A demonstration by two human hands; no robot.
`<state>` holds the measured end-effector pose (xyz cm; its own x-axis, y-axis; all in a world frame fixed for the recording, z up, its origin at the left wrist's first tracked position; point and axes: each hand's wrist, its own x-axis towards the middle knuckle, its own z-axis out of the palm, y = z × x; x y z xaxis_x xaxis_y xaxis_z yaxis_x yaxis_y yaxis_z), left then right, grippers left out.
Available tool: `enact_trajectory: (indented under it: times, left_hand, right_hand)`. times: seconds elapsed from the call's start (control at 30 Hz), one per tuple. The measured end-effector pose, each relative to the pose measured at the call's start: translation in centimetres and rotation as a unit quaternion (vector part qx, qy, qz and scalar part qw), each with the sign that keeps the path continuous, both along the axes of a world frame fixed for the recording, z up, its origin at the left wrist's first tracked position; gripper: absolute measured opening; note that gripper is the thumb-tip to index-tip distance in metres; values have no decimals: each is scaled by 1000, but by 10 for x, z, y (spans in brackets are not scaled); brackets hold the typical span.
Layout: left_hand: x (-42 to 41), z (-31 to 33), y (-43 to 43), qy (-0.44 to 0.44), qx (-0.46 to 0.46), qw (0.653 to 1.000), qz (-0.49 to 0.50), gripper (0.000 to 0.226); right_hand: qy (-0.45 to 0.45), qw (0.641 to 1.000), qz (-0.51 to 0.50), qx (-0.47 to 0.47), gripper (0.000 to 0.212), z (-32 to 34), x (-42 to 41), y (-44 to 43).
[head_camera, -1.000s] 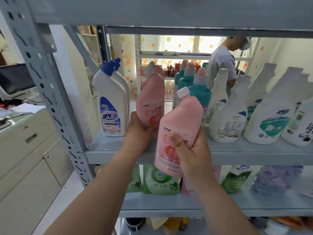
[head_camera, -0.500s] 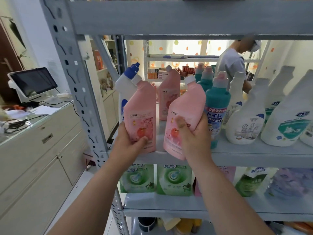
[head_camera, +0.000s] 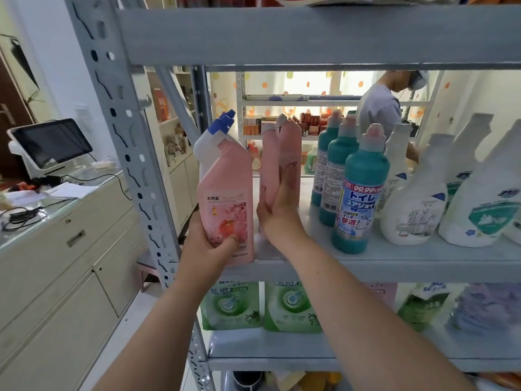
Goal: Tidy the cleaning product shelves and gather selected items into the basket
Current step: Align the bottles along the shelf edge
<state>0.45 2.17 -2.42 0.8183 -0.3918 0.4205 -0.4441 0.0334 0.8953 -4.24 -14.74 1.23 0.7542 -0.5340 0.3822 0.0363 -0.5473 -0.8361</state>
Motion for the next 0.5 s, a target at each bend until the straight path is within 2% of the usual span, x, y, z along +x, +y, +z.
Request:
enact_trajectory:
  times: [0.13, 0.27, 0.37, 0.43, 0.5]
  left_hand:
    - [2, -3, 1, 3, -3, 1000, -4, 50]
    - [2, -4, 2, 16, 1, 1000, -2, 51]
    - [2, -3, 2, 14, 1, 1000, 5, 50]
    - [1, -2, 1, 14, 0, 1000, 6, 49]
    - [2, -2, 2, 18, 0, 1000, 3, 48]
  right_hand:
    - [67, 997, 4, 24, 88, -5, 16, 1]
    - [82, 996, -2, 44, 73, -4, 28, 4]
    - [138, 989, 9, 48, 63, -4, 27, 5]
    - [160, 987, 10, 26, 59, -4, 21, 6]
    - [206, 976, -2, -66, 61, -9, 9, 6]
